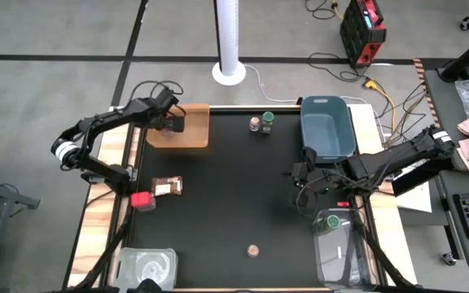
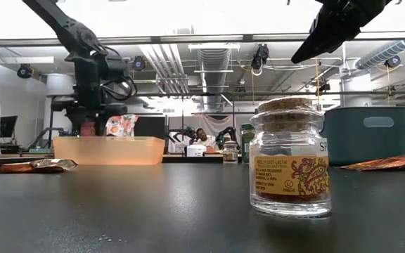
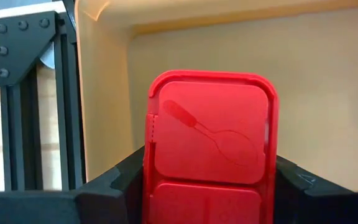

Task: Sort spices by type
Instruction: Put the right red seasoning can into the orange bin

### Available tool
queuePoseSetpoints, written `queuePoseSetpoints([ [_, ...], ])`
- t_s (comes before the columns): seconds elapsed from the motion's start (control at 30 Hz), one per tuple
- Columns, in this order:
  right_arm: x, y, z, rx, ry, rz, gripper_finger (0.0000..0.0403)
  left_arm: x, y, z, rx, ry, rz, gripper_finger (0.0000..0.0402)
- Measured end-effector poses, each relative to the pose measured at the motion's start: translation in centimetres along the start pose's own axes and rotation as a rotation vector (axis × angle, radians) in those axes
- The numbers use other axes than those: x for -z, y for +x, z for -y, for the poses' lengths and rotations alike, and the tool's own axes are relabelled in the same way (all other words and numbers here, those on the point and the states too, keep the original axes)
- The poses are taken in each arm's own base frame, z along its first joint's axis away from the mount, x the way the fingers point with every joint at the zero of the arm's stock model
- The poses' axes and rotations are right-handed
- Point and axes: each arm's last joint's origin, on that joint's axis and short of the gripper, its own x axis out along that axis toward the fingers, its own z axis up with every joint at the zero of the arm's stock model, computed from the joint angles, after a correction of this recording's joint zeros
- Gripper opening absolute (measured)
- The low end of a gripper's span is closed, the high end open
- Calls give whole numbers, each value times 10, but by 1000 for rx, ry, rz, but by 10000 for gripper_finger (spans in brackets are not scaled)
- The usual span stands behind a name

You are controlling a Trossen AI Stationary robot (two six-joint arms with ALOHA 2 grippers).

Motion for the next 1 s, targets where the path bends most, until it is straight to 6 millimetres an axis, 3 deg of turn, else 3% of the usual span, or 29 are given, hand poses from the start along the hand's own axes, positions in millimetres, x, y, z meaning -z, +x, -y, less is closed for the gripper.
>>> queuePoseSetpoints([
  [0.77, -2, 0, 0, -4, 10, 18, 9, 10, 12, -2, -7, 1, -1, 192],
  [1.0, -2, 0, 0, -4, 11, 18, 9, 9, 12, -2, -24, 16, 13, 272],
])
